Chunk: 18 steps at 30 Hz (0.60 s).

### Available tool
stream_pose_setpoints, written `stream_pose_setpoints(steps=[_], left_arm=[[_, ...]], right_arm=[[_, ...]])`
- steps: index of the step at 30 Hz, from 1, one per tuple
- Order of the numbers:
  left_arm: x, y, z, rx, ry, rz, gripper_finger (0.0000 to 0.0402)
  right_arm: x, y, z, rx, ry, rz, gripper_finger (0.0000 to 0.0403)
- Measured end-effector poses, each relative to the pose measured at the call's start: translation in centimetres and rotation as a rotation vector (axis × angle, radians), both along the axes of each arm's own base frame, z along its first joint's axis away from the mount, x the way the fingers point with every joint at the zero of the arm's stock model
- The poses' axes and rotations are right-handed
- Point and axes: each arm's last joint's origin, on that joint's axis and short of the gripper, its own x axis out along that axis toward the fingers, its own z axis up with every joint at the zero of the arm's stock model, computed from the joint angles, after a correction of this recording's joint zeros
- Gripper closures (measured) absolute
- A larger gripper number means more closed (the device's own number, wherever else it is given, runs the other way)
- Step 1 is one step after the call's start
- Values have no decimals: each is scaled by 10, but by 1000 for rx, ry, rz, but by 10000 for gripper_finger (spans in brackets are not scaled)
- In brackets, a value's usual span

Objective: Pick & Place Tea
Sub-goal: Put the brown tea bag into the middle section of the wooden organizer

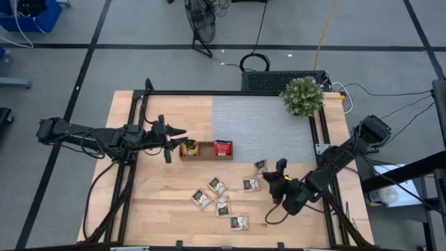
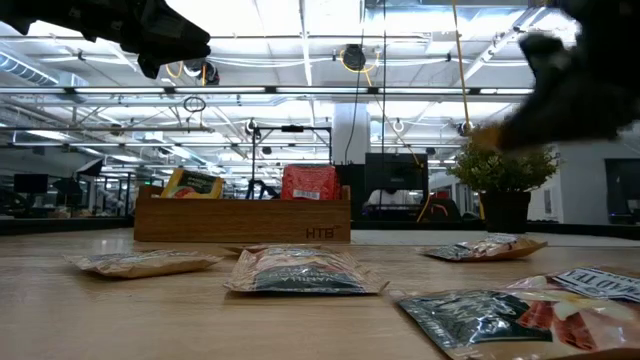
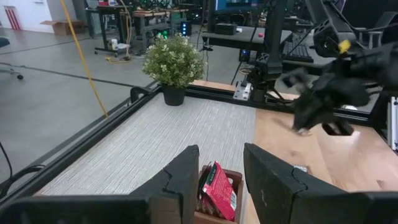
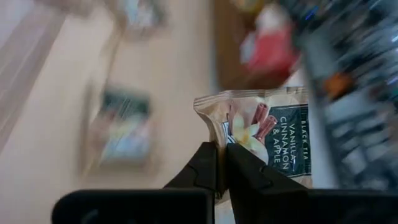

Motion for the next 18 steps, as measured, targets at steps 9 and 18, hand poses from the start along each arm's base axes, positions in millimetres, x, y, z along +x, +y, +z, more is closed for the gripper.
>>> stream_pose_setpoints(steps=[9, 18], left_arm=[[0, 0, 0, 0, 1, 0, 270], [0, 0, 4, -41, -55, 2, 270]], right_arm=[[43, 14, 4, -481, -122, 31, 395], [90, -10, -34, -826, 21, 12, 395]])
